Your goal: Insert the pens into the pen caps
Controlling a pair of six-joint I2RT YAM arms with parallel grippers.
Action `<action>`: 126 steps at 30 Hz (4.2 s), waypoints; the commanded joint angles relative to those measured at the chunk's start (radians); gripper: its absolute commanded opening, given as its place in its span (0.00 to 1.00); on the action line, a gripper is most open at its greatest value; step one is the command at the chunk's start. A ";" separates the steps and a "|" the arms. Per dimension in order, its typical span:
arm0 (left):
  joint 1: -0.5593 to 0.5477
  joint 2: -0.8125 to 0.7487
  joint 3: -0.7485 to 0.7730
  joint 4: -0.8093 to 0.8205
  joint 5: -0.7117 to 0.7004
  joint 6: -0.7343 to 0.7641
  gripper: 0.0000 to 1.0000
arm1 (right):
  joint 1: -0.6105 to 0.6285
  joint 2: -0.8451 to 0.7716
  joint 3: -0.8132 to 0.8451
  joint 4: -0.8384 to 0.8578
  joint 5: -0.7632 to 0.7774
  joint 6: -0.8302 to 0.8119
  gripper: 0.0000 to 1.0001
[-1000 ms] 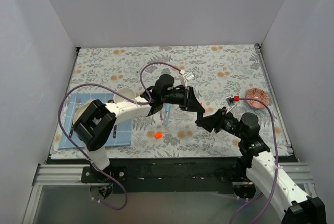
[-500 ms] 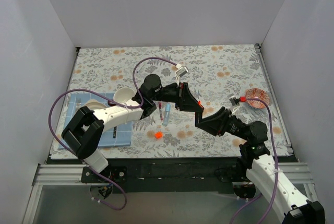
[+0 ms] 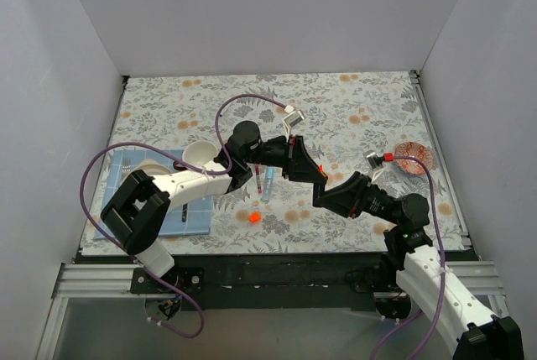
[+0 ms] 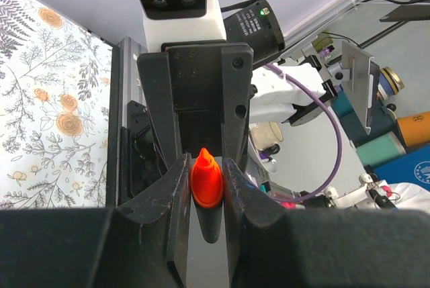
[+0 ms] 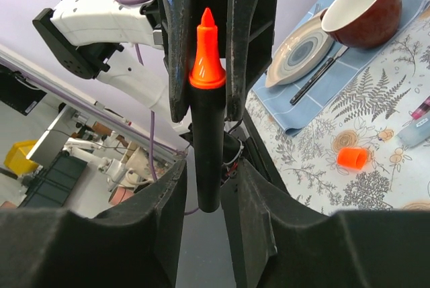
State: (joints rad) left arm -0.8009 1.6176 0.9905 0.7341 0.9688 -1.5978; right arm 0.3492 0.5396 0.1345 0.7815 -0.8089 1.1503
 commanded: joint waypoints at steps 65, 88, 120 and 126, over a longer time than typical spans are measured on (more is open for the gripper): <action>-0.089 -0.220 -0.070 -1.204 -0.878 1.038 0.61 | 0.011 -0.196 0.232 -0.780 0.160 -0.494 0.01; -0.118 -0.067 -0.184 -1.223 -0.907 1.148 0.46 | 0.022 -0.219 0.275 -0.850 0.198 -0.512 0.01; -0.162 -0.125 -0.245 -1.213 -0.811 1.924 0.02 | 0.024 -0.227 0.263 -0.866 0.251 -0.511 0.01; -0.150 -0.022 -0.129 -1.271 -0.789 1.992 0.17 | 0.022 -0.227 0.264 -0.869 0.263 -0.512 0.01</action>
State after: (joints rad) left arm -0.9634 1.5314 0.8173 -0.4572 0.1444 0.3191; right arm 0.3679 0.3214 0.3656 -0.1074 -0.5625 0.6506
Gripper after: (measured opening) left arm 0.265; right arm 0.120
